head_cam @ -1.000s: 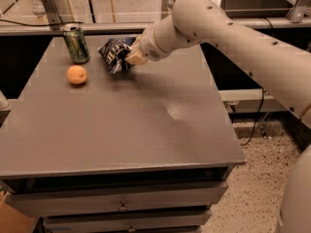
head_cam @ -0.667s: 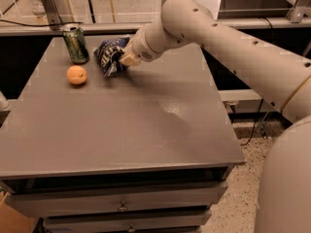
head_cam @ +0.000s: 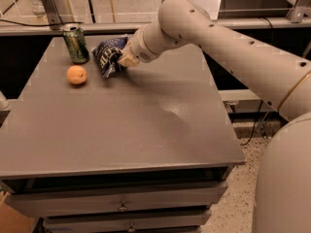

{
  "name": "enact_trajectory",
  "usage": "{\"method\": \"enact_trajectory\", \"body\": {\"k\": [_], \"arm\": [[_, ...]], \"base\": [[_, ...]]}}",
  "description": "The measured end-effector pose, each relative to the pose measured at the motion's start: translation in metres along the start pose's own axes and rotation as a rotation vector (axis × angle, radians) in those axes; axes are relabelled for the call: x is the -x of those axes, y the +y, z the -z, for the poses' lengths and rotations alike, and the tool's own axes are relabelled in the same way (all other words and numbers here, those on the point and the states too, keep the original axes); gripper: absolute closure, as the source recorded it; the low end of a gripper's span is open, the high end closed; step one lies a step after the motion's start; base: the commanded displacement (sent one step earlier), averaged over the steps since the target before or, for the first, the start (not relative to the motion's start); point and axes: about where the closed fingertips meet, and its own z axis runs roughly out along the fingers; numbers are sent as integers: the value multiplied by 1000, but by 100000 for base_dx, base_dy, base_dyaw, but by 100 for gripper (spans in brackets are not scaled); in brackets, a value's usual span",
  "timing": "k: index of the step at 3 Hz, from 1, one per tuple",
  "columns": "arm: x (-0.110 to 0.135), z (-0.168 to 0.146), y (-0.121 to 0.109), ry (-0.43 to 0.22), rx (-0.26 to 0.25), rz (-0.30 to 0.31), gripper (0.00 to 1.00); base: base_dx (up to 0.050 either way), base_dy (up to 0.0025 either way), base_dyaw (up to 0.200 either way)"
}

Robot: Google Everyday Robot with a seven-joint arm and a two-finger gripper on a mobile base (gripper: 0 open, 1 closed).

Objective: Move blue chip bag near green can

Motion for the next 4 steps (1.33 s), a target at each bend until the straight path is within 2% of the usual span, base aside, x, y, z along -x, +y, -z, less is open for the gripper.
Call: {"method": "enact_trajectory", "body": {"k": [2,3,4], "arm": [[1,-4,3,-1,8,1,17],[1,-7,4,-1,12,1,0],[1,-7,4,-1,12,1,0]], "base": [[0,0,0],[0,0,0],[0,0,0]]}}
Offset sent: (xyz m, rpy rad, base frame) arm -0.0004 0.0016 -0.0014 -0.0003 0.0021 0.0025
